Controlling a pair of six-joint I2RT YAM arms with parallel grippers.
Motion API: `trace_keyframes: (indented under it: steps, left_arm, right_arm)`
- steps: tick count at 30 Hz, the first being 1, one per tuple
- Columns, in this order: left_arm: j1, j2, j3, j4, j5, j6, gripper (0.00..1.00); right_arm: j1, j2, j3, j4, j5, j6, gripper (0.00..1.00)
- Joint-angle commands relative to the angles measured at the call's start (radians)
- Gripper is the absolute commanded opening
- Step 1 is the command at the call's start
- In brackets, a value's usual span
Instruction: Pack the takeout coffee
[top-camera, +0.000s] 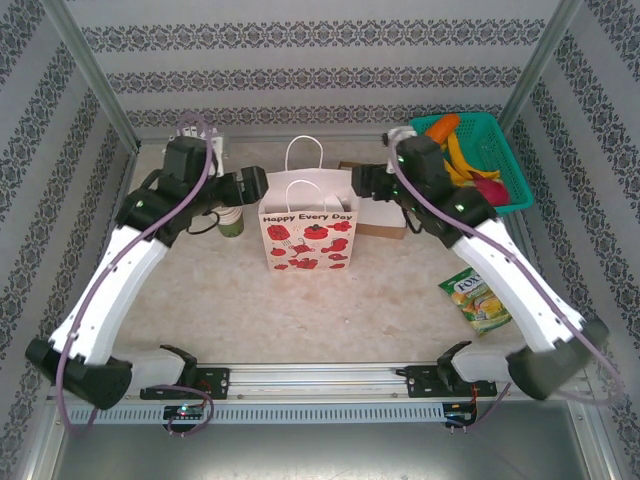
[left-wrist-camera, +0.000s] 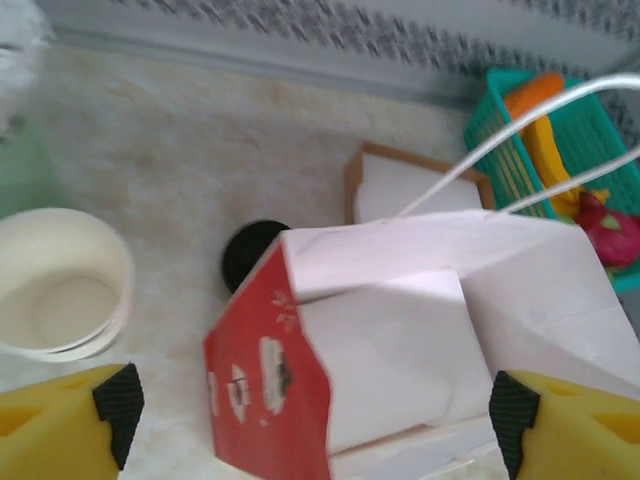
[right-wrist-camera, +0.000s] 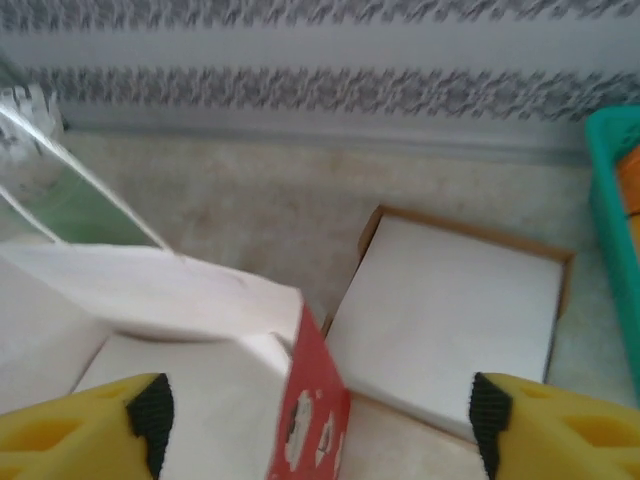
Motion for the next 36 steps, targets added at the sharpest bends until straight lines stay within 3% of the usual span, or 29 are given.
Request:
trace_keyframes:
  steps: [1, 8, 10, 16, 20, 24, 29, 33, 36]
  left_arm:
    - [0.017, -0.106, -0.109, 0.061, -0.254, 0.045, 1.0]
    - [0.047, -0.384, -0.547, 0.357, -0.618, 0.169, 1.0]
    - [0.073, -0.459, -0.7, 0.455, -0.691, 0.197, 1.0]
    - [0.14, -0.632, -1.057, 0.68, -0.749, 0.199, 1.0]
    - [0.198, -0.756, -1.233, 0.826, -0.709, 0.21, 1.0]
    - [0.299, -0.758, -1.256, 0.765, -0.597, 0.175, 0.99]
    - [0.392, -0.6, -1.288, 0.918, -0.497, 0.21, 1.0]
    - [0.5, -0.405, -1.265, 1.046, -0.321, 0.234, 1.0]
    - [0.547, -0.271, -1.218, 1.097, -0.182, 0.248, 1.0]
  right_arm:
    - [-0.043, -0.1, -0.137, 0.172, 0.135, -0.035, 0.98]
    - [-0.256, -0.257, -0.498, 0.373, 0.198, -0.012, 0.98]
    - [-0.335, -0.276, -0.609, 0.453, 0.156, -0.025, 0.98]
    - [-0.504, -0.198, -0.803, 0.606, -0.086, -0.081, 0.98]
    - [-0.515, -0.082, -0.819, 0.606, -0.185, -0.119, 0.98]
    - [-0.505, -0.024, -0.799, 0.564, -0.093, -0.13, 0.98]
    - [-0.51, 0.011, -0.849, 0.698, -0.162, -0.197, 0.98]
    - [-0.511, 0.095, -0.836, 0.806, -0.308, -0.25, 0.98]
    - [-0.511, 0.182, -0.792, 0.853, -0.336, -0.275, 0.98]
